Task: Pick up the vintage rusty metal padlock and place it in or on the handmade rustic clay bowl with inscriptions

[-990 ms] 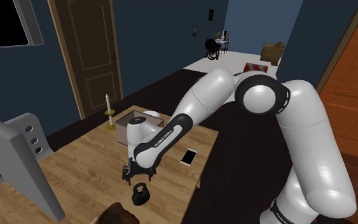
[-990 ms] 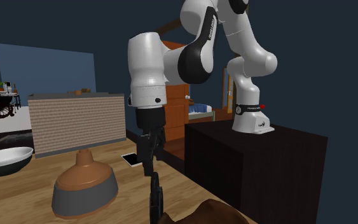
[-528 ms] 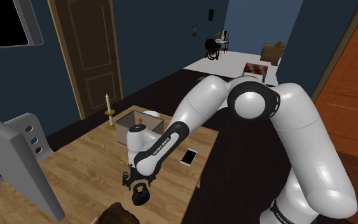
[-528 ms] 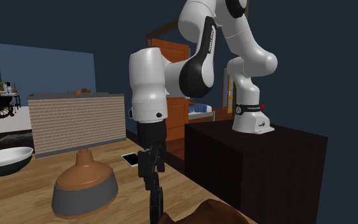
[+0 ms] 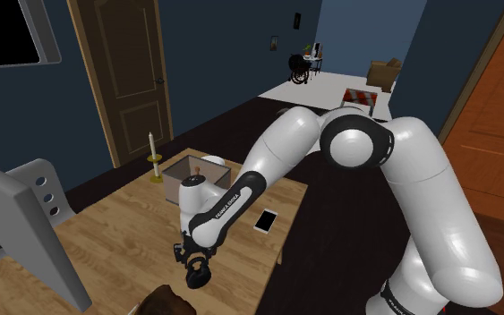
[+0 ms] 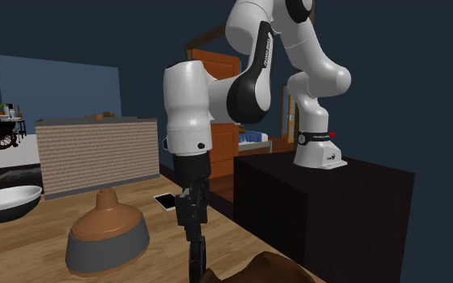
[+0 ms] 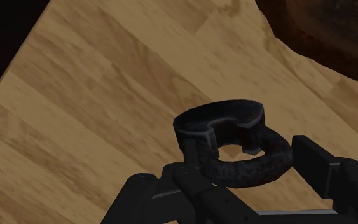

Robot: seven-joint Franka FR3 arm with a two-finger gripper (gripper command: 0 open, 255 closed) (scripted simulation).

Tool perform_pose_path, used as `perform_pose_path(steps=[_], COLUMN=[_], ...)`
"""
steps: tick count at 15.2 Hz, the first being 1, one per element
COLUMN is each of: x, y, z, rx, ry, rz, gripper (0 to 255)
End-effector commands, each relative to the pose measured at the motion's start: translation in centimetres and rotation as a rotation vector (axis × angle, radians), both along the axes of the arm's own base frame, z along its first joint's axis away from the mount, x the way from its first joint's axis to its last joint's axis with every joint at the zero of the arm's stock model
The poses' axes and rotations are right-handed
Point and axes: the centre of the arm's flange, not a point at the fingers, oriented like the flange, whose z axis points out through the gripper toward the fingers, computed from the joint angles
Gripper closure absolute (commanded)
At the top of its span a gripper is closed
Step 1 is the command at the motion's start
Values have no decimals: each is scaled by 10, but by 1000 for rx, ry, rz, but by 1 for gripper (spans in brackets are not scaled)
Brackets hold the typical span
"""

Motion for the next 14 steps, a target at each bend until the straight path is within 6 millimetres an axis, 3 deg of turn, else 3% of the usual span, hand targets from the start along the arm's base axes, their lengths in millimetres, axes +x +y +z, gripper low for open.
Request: perform_pose_path(steps=[1,8,14], x=[0,0,0], y=[0,0,0], z=[0,0,31], rx=[0,0,0], ry=[1,1,1], rz=[0,0,0], gripper=[255,255,255])
